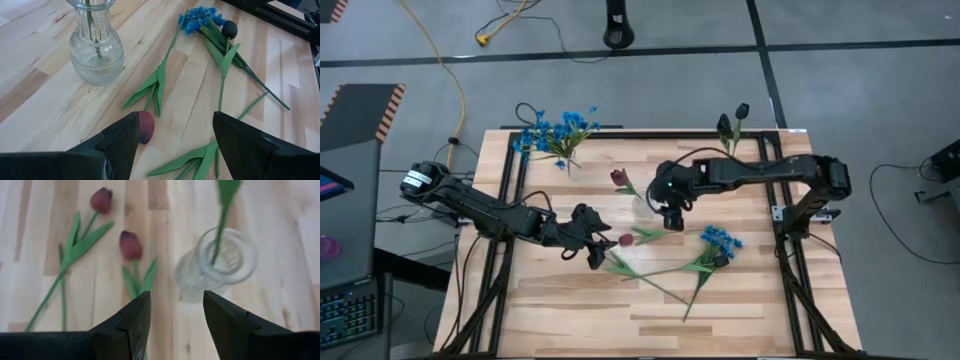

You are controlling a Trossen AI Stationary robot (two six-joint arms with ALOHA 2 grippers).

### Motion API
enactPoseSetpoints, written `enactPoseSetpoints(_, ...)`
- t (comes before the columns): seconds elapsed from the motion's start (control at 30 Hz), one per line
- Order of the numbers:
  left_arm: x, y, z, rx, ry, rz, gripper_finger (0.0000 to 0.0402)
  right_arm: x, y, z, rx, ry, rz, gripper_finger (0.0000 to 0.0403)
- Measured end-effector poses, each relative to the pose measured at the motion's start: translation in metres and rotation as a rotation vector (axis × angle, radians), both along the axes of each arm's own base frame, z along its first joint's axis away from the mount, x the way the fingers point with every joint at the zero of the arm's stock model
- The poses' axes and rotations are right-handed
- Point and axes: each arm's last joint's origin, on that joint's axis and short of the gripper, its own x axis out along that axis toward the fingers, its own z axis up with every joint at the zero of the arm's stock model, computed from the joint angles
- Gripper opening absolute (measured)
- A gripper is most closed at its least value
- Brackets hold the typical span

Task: Sort flowers into vase by color
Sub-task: Put the top red flower into the bottom transparent vase

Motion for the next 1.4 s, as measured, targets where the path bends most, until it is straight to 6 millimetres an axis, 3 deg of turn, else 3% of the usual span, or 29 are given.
enactPoseSetpoints(0.5,0.0,0.001,0.0,0.035,-0.001,0.007,0.0242,-0.004,0.052,-0.013,0.062,0.131,0.055,0.0207)
enactPoseSetpoints(0.7,0.0,0.001,0.0,0.041,-0.001,0.002,0.0242,0.004,0.069,-0.041,0.042,0.159,0.117,0.0207)
enactPoseSetpoints(1.1,0.0,0.0,0.001,0.037,-0.001,-0.005,0.0242,0.028,0.076,-0.1,-0.084,0.246,0.118,0.0207)
enactPoseSetpoints(1.4,0.0,0.0,0.001,0.038,0.0,-0.004,0.0242,0.034,0.068,-0.114,-0.162,0.257,0.069,0.0207)
